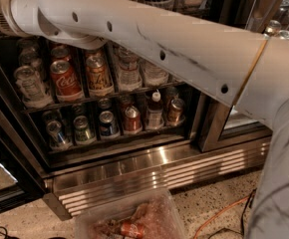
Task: Pick green can from top shelf of fridge
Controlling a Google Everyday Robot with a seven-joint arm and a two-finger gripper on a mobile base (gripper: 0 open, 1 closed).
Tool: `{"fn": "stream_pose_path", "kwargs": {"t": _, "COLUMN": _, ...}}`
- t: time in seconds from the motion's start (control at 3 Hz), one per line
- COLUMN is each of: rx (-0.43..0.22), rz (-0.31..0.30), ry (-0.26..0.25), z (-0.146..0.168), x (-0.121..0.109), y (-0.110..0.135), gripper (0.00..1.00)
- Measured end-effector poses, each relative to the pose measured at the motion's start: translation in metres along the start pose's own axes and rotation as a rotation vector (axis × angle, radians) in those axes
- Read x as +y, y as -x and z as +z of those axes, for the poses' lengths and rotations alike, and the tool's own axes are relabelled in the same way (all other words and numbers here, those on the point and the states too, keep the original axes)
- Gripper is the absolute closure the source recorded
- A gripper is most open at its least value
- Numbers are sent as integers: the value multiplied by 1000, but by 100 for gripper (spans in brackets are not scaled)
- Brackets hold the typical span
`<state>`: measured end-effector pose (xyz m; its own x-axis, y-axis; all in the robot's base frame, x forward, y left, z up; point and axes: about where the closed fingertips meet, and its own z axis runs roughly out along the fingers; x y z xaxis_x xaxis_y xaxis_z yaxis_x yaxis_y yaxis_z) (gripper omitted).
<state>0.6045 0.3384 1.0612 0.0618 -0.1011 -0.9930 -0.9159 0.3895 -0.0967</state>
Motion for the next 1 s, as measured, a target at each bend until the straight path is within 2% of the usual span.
{"fn": "stream_pose_path", "kwargs": {"t": 0.33, "rx": -3, "rz": 17, "ry": 34, "z": 4, "x": 4, "y": -3, "gripper": 100}}
{"fn": "stream_pose_path", "kwargs": {"t": 0.67, "rx": -3, "rz": 17, "ry": 34, "z": 4, "x": 4, "y": -3, "gripper": 100}}
{"fn": "stream_pose_path", "kwargs": {"t": 1.0, "rx": -9, "rz": 8, "ry": 71, "z": -7, "x": 10, "y": 4, "gripper": 100}}
